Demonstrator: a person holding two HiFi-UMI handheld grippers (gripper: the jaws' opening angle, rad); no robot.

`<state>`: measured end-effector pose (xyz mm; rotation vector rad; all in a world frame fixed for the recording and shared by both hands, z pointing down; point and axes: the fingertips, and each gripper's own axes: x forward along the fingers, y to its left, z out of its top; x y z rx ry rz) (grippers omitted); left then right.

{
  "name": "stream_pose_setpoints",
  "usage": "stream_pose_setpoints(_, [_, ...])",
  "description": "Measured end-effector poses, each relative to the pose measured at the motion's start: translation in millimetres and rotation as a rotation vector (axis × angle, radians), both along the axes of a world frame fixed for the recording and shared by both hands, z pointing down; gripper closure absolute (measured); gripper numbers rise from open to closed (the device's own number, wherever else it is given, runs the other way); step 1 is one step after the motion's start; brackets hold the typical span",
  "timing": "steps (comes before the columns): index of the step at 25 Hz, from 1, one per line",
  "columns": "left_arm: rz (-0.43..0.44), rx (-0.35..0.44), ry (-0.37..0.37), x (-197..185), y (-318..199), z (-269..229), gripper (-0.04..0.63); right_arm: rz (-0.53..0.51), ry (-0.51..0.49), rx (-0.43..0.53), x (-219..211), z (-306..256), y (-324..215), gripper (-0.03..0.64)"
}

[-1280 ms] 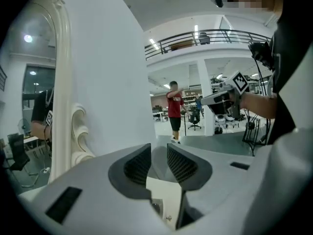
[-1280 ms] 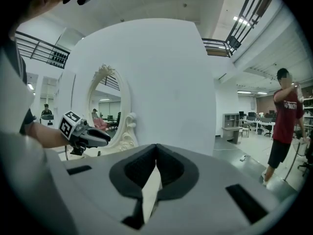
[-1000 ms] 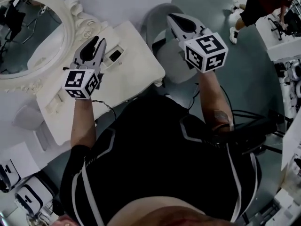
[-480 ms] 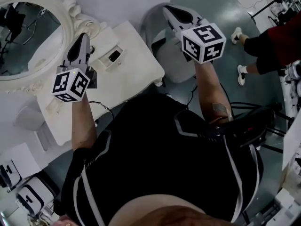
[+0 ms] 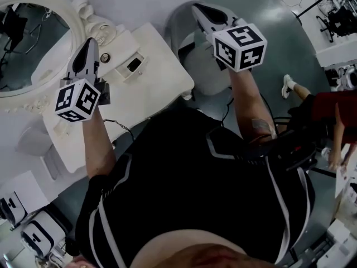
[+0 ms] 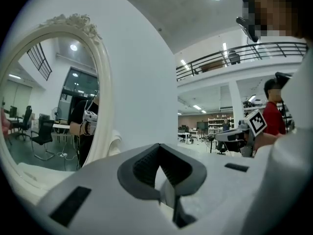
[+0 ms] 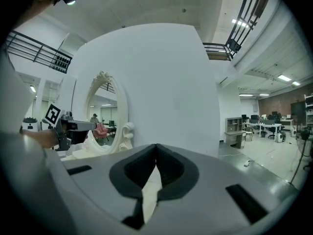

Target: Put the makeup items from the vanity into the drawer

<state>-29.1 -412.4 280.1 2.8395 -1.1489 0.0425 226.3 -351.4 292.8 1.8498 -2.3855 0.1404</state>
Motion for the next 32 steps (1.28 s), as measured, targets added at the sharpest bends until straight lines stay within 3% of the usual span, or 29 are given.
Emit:
stream_pose_setpoints(3, [-0.005,-0.007,0.036,-3,-3,-4,0.592,-0.005,0.004,0.004,-2,-2,1,0.612])
stream_pose_setpoints(14, [-0.006,0.041,0.017,1,0,-6,0.592,-0.001,0.032,0.005,-8,-3,1,0.612])
stream_pose_setpoints(32, [0.018,0.034,-0.079,2,0,16,0.592,0.012,0.032,-0.022,-10,1,1,0.612])
